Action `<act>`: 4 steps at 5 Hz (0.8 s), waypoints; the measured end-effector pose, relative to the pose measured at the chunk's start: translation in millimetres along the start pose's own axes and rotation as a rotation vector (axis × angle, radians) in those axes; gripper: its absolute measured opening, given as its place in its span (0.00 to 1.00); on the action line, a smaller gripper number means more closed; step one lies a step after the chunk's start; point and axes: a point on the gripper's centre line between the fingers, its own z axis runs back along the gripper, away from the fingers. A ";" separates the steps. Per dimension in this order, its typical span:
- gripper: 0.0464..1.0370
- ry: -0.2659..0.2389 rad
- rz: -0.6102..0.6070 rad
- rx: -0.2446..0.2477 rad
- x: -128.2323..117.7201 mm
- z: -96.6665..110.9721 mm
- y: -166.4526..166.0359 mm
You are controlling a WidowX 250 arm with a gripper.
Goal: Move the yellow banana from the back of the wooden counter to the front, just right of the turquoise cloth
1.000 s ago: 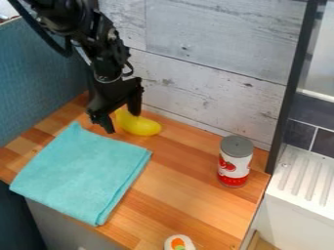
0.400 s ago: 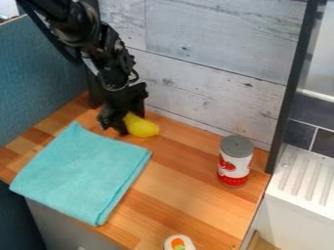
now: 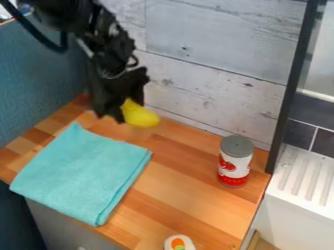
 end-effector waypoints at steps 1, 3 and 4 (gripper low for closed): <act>0.58 -0.020 -0.125 -0.041 -19.4 45.0 -6.8; 0.58 0.218 -0.586 0.016 -85.4 80.3 2.2; 0.58 0.334 -0.691 0.063 -109.8 67.8 9.0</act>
